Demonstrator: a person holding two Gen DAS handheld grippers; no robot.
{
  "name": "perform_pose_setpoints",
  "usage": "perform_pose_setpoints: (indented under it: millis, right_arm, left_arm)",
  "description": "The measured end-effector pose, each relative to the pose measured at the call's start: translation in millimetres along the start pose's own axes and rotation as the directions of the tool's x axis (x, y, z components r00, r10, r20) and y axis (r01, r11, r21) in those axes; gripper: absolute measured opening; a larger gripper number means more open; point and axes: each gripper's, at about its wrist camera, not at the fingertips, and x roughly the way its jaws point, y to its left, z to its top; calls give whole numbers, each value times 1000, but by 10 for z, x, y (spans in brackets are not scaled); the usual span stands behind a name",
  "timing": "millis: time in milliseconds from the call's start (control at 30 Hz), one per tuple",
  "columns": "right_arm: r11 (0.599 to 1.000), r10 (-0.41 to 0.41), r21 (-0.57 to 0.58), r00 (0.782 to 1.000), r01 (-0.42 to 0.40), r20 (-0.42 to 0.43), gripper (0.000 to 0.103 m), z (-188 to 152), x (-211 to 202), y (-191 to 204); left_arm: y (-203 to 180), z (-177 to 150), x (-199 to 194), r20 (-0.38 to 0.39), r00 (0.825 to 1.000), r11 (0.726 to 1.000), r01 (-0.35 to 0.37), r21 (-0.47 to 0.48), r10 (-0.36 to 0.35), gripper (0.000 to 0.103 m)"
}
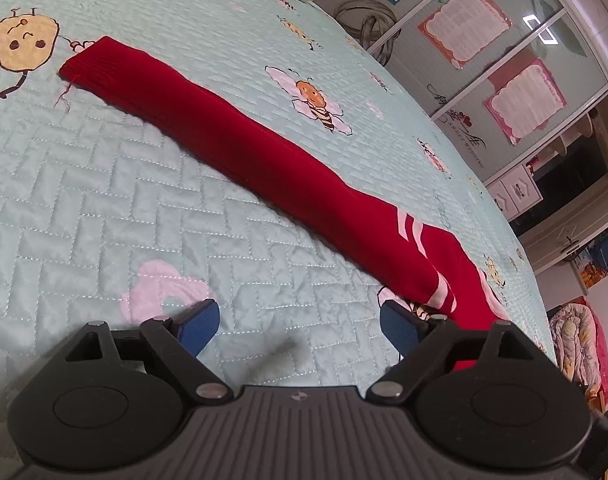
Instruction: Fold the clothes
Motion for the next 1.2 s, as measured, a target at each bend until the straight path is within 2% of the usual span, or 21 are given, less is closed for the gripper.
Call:
perform_pose_setpoints:
  millis: [67,167,267,300,367,500,633,733,800,833,900,967,1067,1200]
  right_arm:
    - [998,-18,-60,1000,18,-14,72,7,29,65]
    - [968,-56,-243,998,63,36,73,11,92,250]
    - [863,-101,-483,988,147,120,73,-28,133,484]
    - [822,-114,-542,983,176,146,73,-47,141,556]
    - [768,-125,-604,975,212,183,73,-74,157,644]
    - [725,-116,-645,966,242,232,73,-78,225,691]
    - [674,-120,-684,955,280,272,71,-61,329,735]
    - [658,-121,-700,957,277,264,62,-31,386,763]
    - [653,-110,-711,961,262,254,47,-13,436,765]
    - [647,-102,-719,963,253,248,45,-14,463,768]
    - [622,-89,-743,965,247,247,32,-21,515,778]
    - [590,-78,-768,965,248,252,26,-27,565,798]
    - [544,-66,-795,958,270,280,26,-66,598,850]
    - [501,-52,-816,951,289,305,26,-75,620,853]
  left_arm:
    - [11,3,5,-1,1000,1000,4,-4,-4,91]
    - [76,23,9,2,999,998,33,-47,-32,92]
    - [233,59,10,22,995,984,96,-153,-94,93]
    - [291,72,10,30,993,974,119,-191,-116,93]
    - [390,93,11,55,987,952,161,-259,-152,93]
    - [514,104,-5,103,974,911,223,-348,-200,93]
    - [549,97,-13,121,970,896,242,-373,-212,93]
    - [529,109,-21,121,971,903,235,-360,-205,93]
    - [518,103,-27,124,972,908,232,-350,-201,93]
    - [518,98,-30,127,971,908,233,-348,-201,93]
    - [526,90,-38,132,970,907,236,-348,-201,93]
    - [533,90,-36,136,970,907,237,-348,-201,93]
    - [520,84,-22,139,970,910,237,-339,-200,94]
    - [519,83,-21,140,970,918,234,-322,-198,94]
